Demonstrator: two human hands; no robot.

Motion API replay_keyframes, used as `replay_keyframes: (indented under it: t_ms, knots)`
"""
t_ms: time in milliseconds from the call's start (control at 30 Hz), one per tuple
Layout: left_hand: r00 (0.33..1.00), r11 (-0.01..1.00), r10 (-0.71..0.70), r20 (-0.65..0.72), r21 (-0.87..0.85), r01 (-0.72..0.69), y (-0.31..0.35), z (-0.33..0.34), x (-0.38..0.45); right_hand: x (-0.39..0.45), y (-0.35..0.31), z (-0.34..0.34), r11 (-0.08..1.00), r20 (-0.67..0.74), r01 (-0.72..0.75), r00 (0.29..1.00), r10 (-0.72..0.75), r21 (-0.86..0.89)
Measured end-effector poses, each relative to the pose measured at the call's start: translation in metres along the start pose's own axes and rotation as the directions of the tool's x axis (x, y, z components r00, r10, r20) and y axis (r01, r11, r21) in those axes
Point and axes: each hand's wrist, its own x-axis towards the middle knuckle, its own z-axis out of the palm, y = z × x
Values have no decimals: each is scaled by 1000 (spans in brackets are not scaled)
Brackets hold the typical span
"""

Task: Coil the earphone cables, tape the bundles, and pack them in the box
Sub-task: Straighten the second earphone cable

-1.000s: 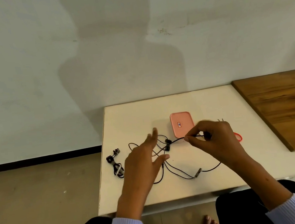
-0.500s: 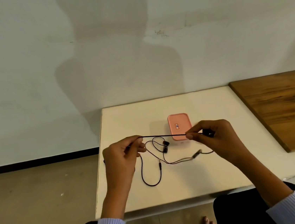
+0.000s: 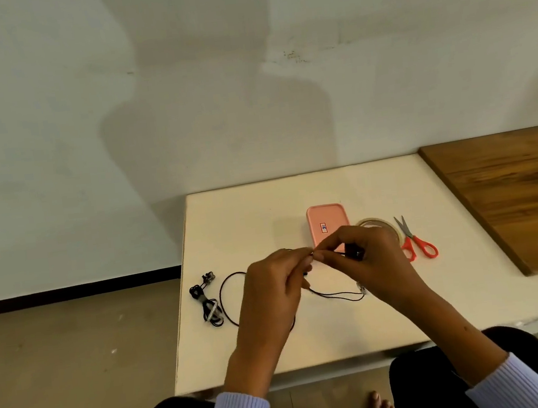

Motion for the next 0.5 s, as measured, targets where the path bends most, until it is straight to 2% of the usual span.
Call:
replay_keyframes:
  t_ms: [233, 433, 500]
  knots:
    - [965, 988, -127, -231, 61, 145, -21, -23, 2, 3, 12, -18, 995, -25, -89, 996, 88, -47]
    - [959, 976, -151, -239, 121, 183, -23, -23, -2, 0, 14, -17, 992, -41, -107, 994, 104, -66]
    - [975, 983, -129, -182, 108, 151, -19, -21, -3, -1, 11, -13, 994, -33, -76, 997, 73, -84]
